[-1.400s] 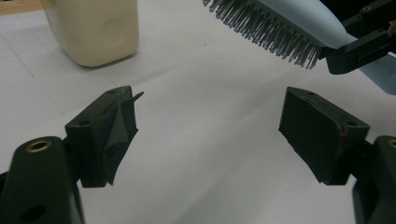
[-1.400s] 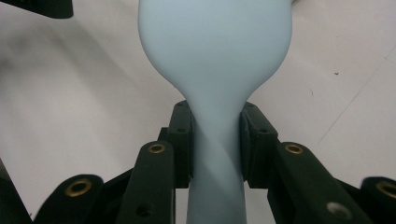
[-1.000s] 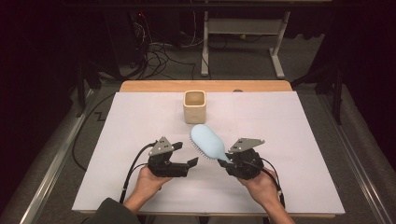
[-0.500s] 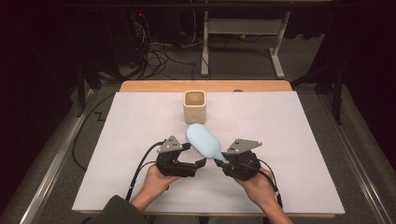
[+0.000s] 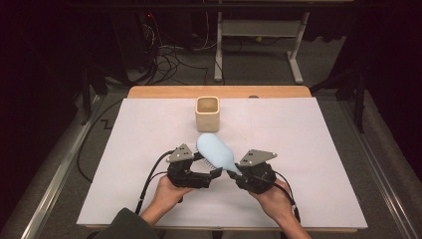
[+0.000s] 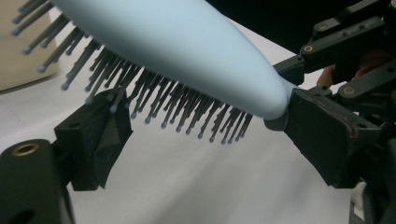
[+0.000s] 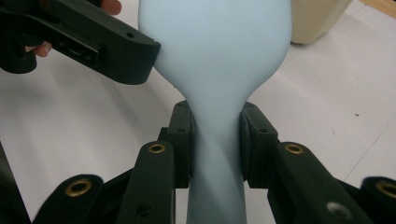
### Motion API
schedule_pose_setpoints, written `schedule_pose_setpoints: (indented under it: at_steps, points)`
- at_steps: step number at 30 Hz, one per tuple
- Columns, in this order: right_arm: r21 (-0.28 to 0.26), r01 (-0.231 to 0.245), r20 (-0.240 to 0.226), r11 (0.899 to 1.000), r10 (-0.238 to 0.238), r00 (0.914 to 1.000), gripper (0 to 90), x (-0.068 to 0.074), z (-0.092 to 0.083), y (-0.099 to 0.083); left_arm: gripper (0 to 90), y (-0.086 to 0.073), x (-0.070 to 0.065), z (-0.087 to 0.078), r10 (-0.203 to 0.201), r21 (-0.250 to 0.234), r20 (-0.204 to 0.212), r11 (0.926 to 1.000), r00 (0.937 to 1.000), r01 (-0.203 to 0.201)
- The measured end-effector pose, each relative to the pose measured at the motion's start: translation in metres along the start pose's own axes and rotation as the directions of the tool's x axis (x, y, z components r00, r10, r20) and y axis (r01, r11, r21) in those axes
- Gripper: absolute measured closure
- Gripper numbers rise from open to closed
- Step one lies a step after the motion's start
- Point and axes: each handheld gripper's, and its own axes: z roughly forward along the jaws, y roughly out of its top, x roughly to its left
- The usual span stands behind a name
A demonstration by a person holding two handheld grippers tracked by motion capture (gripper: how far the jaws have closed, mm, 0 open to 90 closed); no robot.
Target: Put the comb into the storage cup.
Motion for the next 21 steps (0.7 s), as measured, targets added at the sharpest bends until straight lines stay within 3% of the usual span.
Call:
schedule_pose_setpoints:
  at_steps: [12,15,21]
  points:
    - [-0.012,0.035,-0.011,0.999,-0.035,0.9993,70.9,0.011,0.005,0.004,15.9,0.007,-0.004,0.006,-0.016,-0.009,0.003,0.9998,0.9999,0.016]
    - [0.0,0.053,-0.001,0.999,-0.053,0.9986,70.9,0.014,0.008,0.005,17.8,0.009,-0.006,0.007,-0.016,-0.011,-0.011,0.9998,0.9998,0.016]
    - [0.002,0.046,0.005,0.999,-0.046,0.9989,71.0,0.013,0.009,0.004,22.9,0.012,-0.009,0.006,-0.016,0.002,-0.008,0.9999,0.9998,0.016]
